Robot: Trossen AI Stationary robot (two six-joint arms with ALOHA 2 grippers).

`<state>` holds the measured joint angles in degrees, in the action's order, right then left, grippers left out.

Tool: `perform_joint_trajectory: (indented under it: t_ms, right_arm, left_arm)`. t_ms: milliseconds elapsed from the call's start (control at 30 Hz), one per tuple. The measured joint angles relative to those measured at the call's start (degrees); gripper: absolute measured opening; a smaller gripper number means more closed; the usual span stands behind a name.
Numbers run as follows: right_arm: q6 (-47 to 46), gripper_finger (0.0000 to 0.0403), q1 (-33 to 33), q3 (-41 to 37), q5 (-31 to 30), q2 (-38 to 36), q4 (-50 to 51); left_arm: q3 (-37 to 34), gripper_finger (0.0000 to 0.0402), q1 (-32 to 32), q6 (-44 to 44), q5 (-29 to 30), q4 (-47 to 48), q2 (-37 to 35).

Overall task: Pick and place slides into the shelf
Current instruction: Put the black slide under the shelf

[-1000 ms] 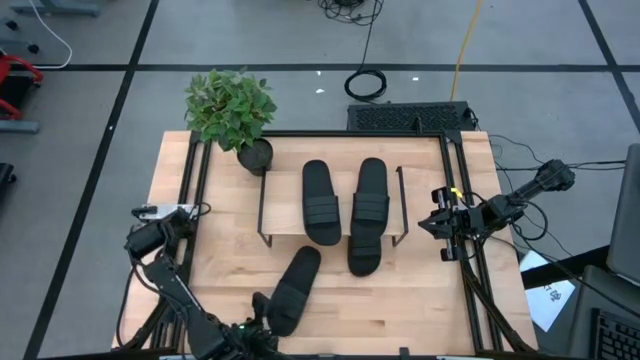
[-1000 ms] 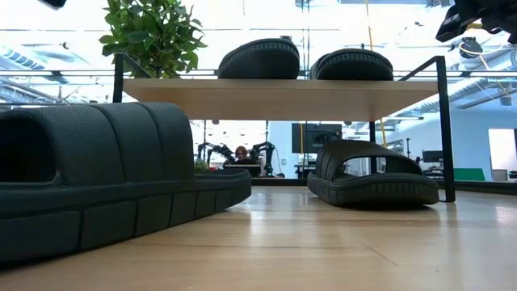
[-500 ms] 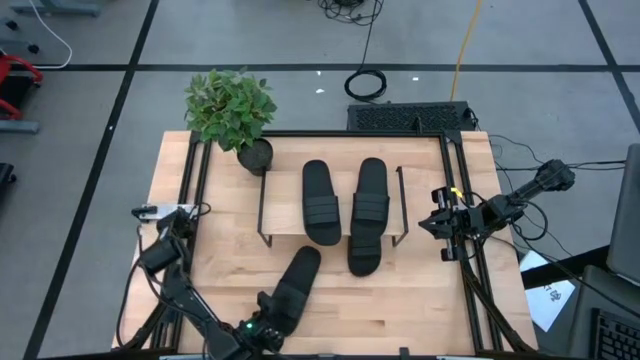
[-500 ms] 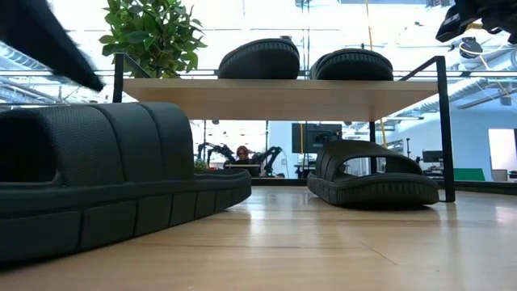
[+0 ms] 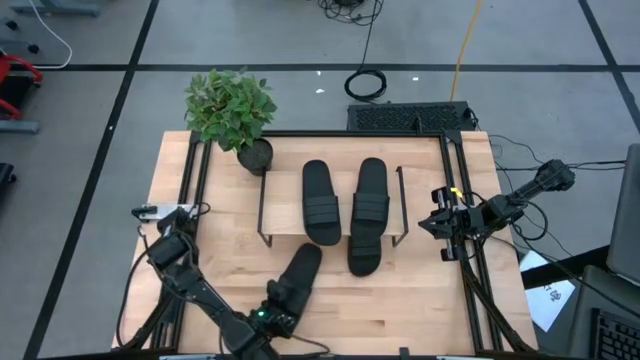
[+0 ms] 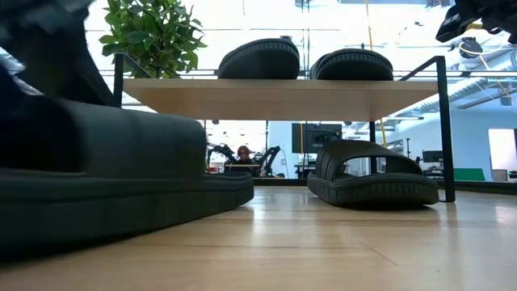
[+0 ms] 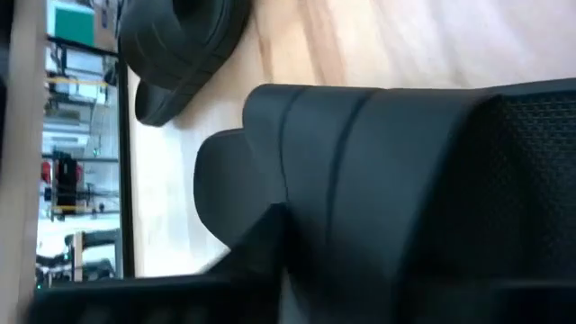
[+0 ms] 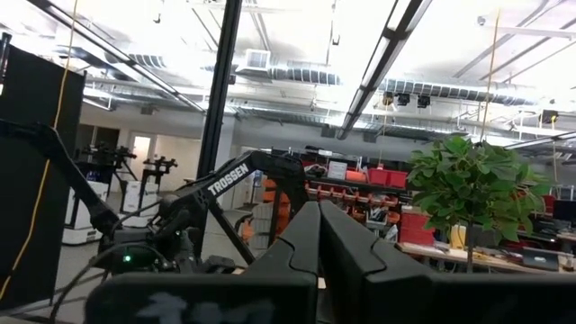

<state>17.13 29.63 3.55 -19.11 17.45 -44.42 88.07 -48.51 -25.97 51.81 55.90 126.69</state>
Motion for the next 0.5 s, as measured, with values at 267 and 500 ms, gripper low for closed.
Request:
perform_joint_trajectory:
  t_ms: [267, 500]
  right_arm:
    - [0.0, 0.0000, 0.0, 0.0, 0.0, 0.0, 0.0]
    - [0.0, 0.0000, 0.0, 0.0, 0.0, 0.0, 0.0]
  left_arm:
    - [0.0, 0.0011, 2.3, -0.2, 3.0, 0.0, 0.1]
    - [0.3, 0.0003, 7.7, -4.5, 4.4, -0.3, 0.1]
